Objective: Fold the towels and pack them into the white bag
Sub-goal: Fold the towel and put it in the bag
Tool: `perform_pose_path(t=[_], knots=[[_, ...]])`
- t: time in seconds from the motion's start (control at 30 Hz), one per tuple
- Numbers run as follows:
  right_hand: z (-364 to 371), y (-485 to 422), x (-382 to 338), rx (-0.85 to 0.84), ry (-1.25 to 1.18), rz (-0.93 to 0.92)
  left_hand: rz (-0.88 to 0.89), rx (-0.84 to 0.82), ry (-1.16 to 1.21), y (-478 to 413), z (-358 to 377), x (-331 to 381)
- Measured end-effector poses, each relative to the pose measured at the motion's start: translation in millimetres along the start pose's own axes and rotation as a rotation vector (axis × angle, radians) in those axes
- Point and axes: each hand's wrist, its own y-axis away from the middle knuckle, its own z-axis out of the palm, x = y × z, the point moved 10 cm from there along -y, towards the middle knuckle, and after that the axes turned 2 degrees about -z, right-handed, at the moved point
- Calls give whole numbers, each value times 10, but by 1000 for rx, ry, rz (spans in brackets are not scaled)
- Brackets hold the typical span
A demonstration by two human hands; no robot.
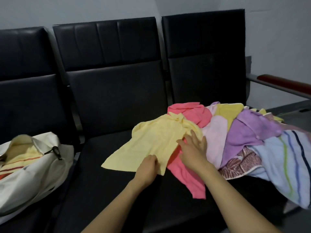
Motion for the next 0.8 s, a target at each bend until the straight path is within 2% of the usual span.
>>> perform_pose_path(t=[0.1, 0.27, 0.33, 0.43, 0.5, 0.6, 0.7, 0.8], knots=[[216, 45, -400, -118, -11, -170, -26, -28, 82, 207, -120, -158], [648, 186, -825, -313, 65, -301, -145, -69, 7, 629, -317, -770], [719, 240, -968, -333, 64, -336, -232, -95, 12, 787, -408, -1042], [717, 253, -1183, -275, 50, -397, -330, -184, -24, 962, -487, -1357], [711, 256, -1322, -255, -22, -425, -369, -215, -56, 1041, -535, -1516], [785, 358, -1560, -371, -152, -463, -391, -166, -77, 1084, -612, -1714], [774, 477, -1760, -460, -283, -500, -322, -69, -85, 1093, -702, -1753], [713, 432, -1701, -470, -557, -378, -194, -153, -122, 1111, -633, -1660]])
